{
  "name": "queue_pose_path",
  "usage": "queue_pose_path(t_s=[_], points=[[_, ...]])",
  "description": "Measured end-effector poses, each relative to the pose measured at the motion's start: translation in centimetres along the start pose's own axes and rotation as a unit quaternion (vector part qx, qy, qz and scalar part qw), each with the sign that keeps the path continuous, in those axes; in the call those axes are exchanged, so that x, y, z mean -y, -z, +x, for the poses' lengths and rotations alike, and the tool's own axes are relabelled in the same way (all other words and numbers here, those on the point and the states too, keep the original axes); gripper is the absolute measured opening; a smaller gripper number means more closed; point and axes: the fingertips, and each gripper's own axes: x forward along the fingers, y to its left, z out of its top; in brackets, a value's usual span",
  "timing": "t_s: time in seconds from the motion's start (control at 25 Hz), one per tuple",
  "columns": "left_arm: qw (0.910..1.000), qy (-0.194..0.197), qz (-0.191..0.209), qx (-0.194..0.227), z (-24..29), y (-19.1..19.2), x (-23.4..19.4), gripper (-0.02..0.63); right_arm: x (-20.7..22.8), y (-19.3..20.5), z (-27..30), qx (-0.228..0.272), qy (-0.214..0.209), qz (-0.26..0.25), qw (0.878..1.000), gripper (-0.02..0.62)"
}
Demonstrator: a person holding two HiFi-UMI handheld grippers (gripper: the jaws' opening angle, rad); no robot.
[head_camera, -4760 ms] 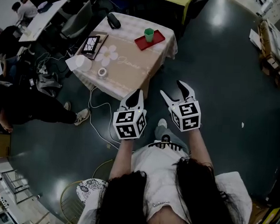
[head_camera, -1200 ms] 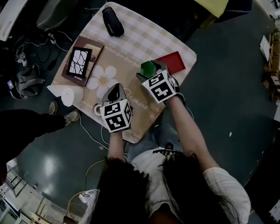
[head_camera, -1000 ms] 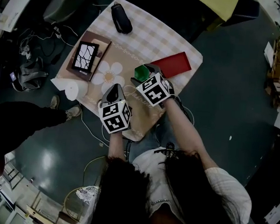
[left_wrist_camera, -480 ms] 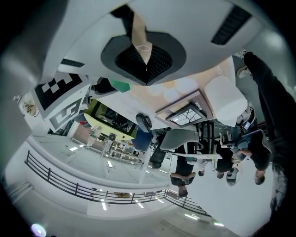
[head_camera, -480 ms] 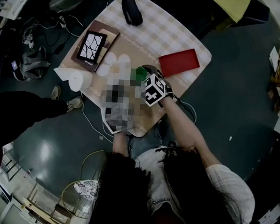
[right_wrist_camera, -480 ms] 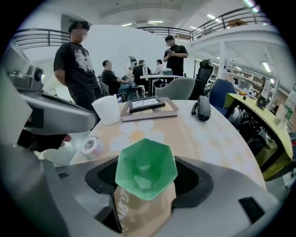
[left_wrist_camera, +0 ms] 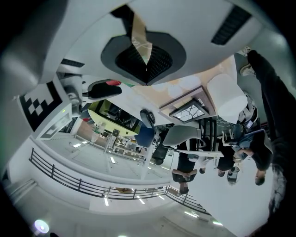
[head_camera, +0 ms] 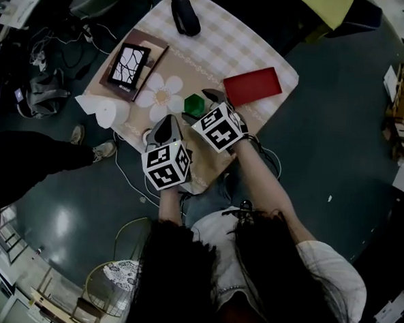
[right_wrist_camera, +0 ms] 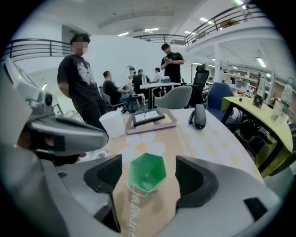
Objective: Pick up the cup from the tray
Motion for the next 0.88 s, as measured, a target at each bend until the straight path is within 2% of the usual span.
queue_pose_path(t_s=[0.2,0.4,0.44,0.56,0.6,0.76,0.88], points=[[0.9996,0.014,0.0,0.025,-0.8,-1.8,1.3,0.005,1.6,-3.7,-5.5,0.1,0.013,0.07,0.992,0.344],[0.9967,0.049,0.023,0.059,-1.6,-4.8,4.6,0.005,2.3,-6.3,-9.9,0.161,0.021,0.106,0.981,0.331],[0.996,0.055,0.028,0.065,-1.7,-5.3,5.2,0.005,2.7,-6.4,-10.6,0.168,0.036,0.11,0.979,0.303],[0.9938,0.071,0.039,0.076,-2.2,-6.4,6.8,0.005,4.1,-6.4,-12.6,0.189,0.093,0.129,0.969,0.113],[0.9932,0.075,0.042,0.078,-2.4,-6.6,7.3,0.005,4.5,-6.3,-13.2,0.195,0.103,0.14,0.965,0.084],[0.9914,0.086,0.051,0.084,-2.8,-7.3,8.6,0.005,5.4,-5.9,-14.8,0.21,0.116,0.168,0.956,0.022],[0.9902,0.094,0.052,0.089,-2.8,-7.9,9.2,0.005,5.8,-5.1,-15.6,0.215,0.121,0.186,0.951,0.012]])
